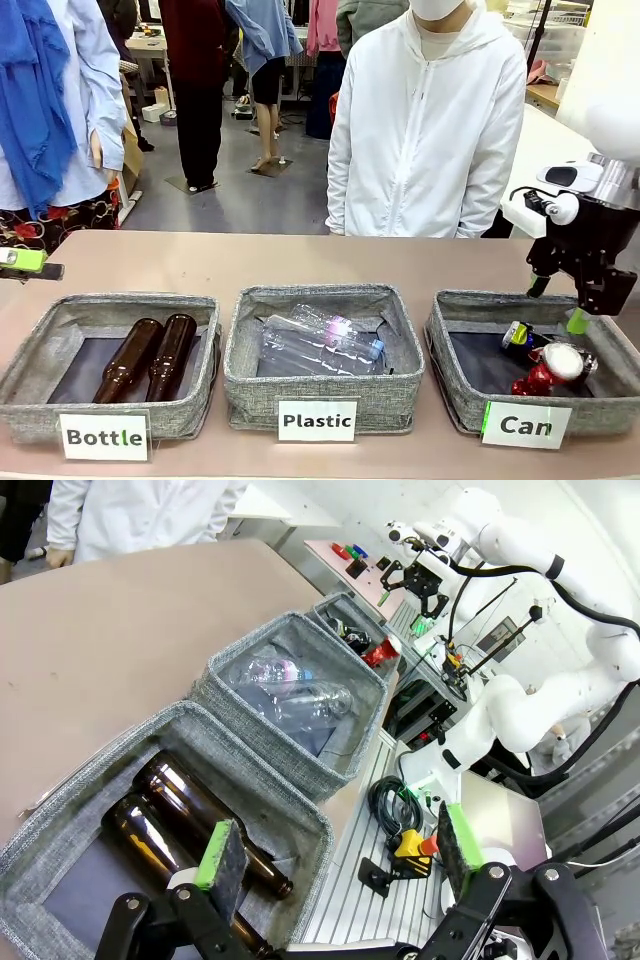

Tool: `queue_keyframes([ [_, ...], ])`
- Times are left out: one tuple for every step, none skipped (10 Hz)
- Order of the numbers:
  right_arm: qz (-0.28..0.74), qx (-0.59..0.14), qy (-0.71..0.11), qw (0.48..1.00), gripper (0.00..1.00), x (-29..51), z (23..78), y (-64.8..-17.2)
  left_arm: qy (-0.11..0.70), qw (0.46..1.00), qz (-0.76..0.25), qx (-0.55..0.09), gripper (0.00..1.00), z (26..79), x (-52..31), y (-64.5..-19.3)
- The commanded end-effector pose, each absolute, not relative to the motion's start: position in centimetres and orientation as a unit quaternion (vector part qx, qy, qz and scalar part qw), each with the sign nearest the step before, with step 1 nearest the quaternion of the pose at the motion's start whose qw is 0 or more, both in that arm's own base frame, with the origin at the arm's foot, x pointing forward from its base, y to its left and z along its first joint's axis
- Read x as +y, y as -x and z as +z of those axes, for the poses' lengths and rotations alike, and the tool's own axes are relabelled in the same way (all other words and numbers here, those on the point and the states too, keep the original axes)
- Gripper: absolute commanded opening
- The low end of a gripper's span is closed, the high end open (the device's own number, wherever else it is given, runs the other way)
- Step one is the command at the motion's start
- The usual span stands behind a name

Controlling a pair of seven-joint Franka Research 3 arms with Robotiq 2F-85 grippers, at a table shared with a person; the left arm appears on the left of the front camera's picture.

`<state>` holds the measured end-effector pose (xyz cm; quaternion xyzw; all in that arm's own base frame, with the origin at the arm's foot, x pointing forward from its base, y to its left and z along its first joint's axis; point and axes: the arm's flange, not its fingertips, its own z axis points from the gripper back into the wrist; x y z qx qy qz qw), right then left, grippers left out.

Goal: Sort the can waste into the basket.
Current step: Pick up the can waste from the table and place it in the right Fabric basket.

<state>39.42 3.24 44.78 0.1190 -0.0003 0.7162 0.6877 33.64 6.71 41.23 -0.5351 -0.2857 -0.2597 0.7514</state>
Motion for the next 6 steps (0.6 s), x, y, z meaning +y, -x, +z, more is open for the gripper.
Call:
queue_keyframes([
  [0.714,-0.023,-0.130,0.688,1.00,3.3,45.3,-39.9,0.536,0.749,-0.264,-0.287,1.00,41.3,6.8,-33.3],
  [0.698,-0.038,-0.157,0.697,1.00,3.2,45.6,-40.0,0.536,0.749,-0.264,-0.287,1.00,41.3,6.8,-33.3],
  [0.662,-0.072,-0.207,0.717,1.00,2.9,46.0,-40.5,0.536,0.749,-0.264,-0.287,1.00,41.3,6.8,-33.3],
  [0.618,-0.111,-0.266,0.731,1.00,2.5,46.5,-41.1,0.536,0.749,-0.264,-0.287,1.00,41.3,6.8,-33.3],
  [0.511,-0.164,-0.370,0.758,1.00,2.5,47.2,-42.1,0.536,0.749,-0.264,-0.287,1.00,41.3,6.8,-33.3],
  [0.350,-0.248,-0.463,0.776,1.00,2.3,48.0,-43.7,0.536,0.749,-0.264,-0.287,1.00,41.3,6.8,-33.3],
])
